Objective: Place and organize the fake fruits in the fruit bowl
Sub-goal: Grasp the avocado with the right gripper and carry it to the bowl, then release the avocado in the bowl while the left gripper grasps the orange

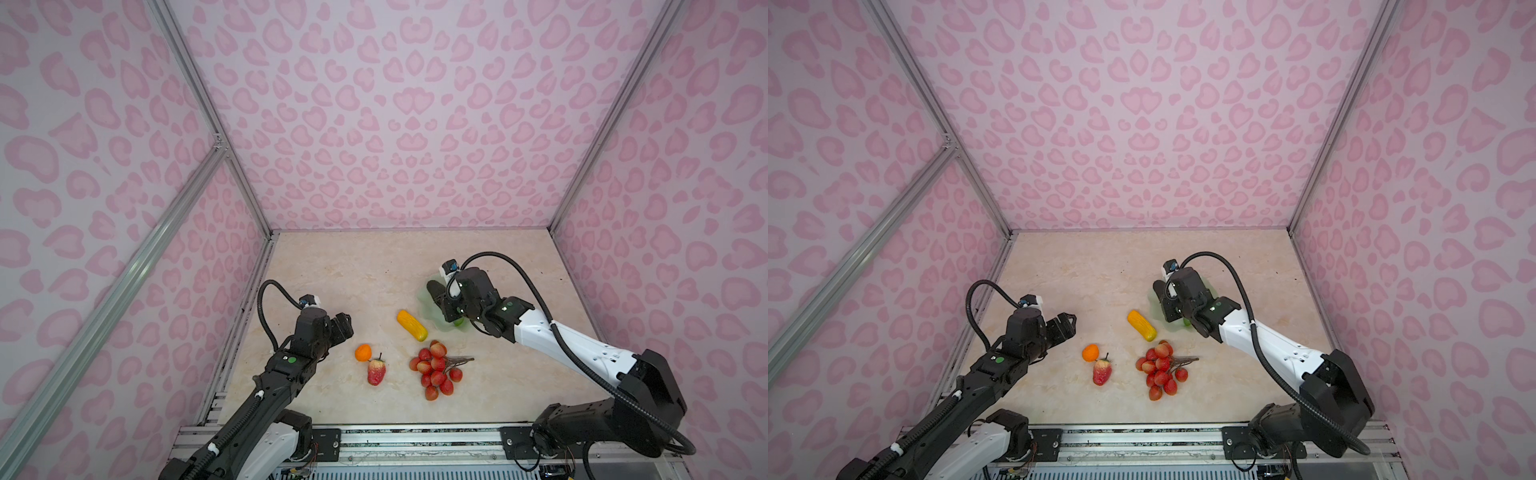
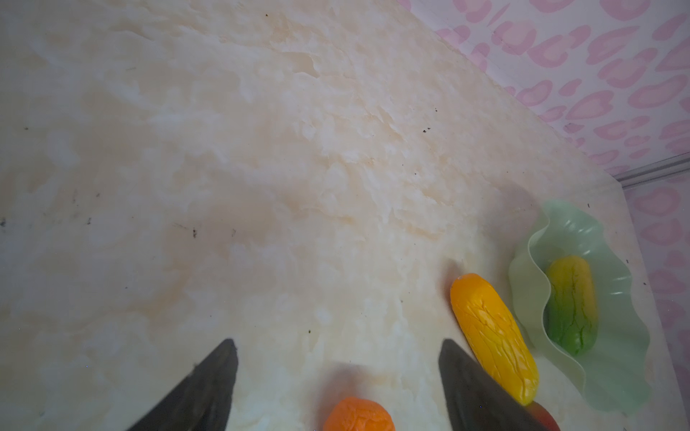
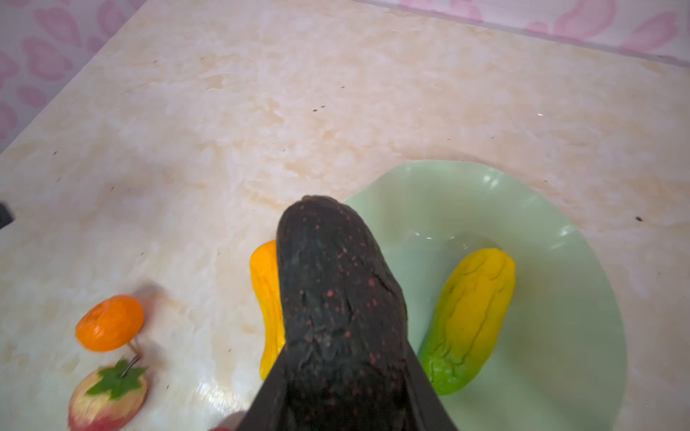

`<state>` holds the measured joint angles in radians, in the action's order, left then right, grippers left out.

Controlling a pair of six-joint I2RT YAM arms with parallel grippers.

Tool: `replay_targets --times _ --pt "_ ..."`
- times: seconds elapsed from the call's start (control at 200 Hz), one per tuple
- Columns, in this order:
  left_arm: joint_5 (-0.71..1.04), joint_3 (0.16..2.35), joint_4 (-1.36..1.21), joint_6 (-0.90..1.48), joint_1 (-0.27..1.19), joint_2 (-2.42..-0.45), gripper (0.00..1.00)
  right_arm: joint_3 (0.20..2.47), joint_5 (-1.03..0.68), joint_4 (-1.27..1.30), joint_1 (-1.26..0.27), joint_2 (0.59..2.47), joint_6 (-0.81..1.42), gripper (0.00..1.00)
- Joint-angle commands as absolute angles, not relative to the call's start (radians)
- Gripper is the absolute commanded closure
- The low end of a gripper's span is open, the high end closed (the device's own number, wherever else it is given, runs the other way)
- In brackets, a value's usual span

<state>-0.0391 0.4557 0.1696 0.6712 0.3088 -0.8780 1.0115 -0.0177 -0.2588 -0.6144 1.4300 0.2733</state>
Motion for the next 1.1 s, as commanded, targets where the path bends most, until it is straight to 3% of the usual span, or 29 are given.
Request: replay_targets --times 0.0,0.245,0.725,0.83,1.095 --pt "0.036 0.446 0.145 0.680 0.307 -0.875 0.15 1.045 0.009 -0.220 -0.558 1.497 0.371 0.79" --pt "0.110 0.423 0.126 0.692 0.316 -0.911 0.17 1.127 -0.029 -0.198 -0.527 1.687 0.399 0.79" --pt "0.122 0.426 0.078 0.693 0.408 -1.044 0.20 1.035 -0.018 -0.118 -0.562 1.783 0.501 0.72" --pt "0.118 0.429 0.062 0.696 0.436 -1.084 0.22 1.040 -0.011 -0.124 -0.564 1.786 0.506 0.63" --pt "0.111 0.425 0.052 0.709 0.481 -1.135 0.25 1.035 0.033 -0.116 -0.564 1.682 0.494 0.28"
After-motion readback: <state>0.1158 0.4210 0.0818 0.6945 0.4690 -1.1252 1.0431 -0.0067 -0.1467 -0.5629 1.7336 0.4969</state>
